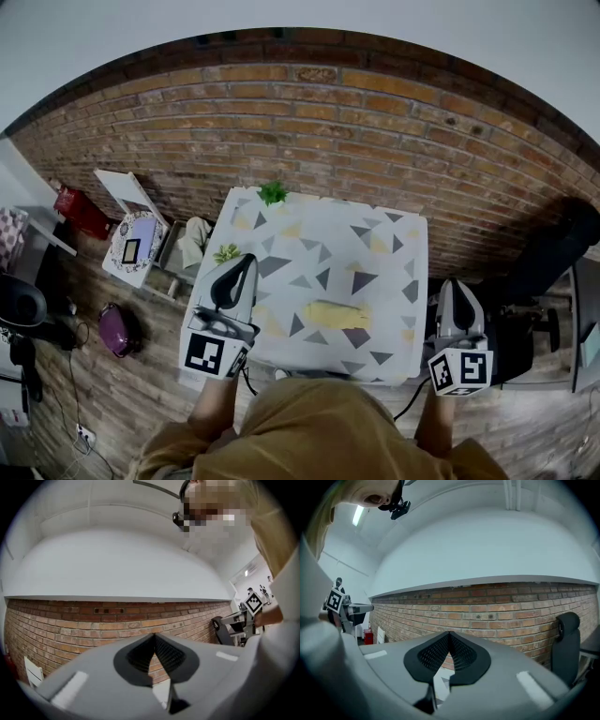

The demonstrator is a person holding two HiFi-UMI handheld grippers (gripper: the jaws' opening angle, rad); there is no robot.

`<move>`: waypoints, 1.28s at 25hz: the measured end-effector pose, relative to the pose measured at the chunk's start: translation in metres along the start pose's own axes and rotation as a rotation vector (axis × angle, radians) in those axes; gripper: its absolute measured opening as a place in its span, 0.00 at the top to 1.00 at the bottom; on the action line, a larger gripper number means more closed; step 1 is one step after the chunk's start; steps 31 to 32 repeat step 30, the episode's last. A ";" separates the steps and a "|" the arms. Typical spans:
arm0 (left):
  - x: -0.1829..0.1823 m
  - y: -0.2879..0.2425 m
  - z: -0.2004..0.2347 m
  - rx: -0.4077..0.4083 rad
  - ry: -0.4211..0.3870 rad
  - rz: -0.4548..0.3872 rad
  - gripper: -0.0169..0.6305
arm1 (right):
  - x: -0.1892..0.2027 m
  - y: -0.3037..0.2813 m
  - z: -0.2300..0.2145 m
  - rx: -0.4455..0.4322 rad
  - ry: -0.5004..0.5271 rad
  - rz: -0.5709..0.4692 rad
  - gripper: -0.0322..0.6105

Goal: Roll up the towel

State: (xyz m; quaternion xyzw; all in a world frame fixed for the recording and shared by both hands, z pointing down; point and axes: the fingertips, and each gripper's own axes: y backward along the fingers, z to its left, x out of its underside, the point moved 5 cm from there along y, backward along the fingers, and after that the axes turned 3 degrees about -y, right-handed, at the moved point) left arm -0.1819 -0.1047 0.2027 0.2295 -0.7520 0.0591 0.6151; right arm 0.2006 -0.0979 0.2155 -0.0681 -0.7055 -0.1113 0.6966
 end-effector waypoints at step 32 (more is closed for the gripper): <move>-0.001 0.006 -0.013 0.025 0.008 -0.011 0.88 | -0.007 0.009 0.010 -0.002 0.016 0.000 0.95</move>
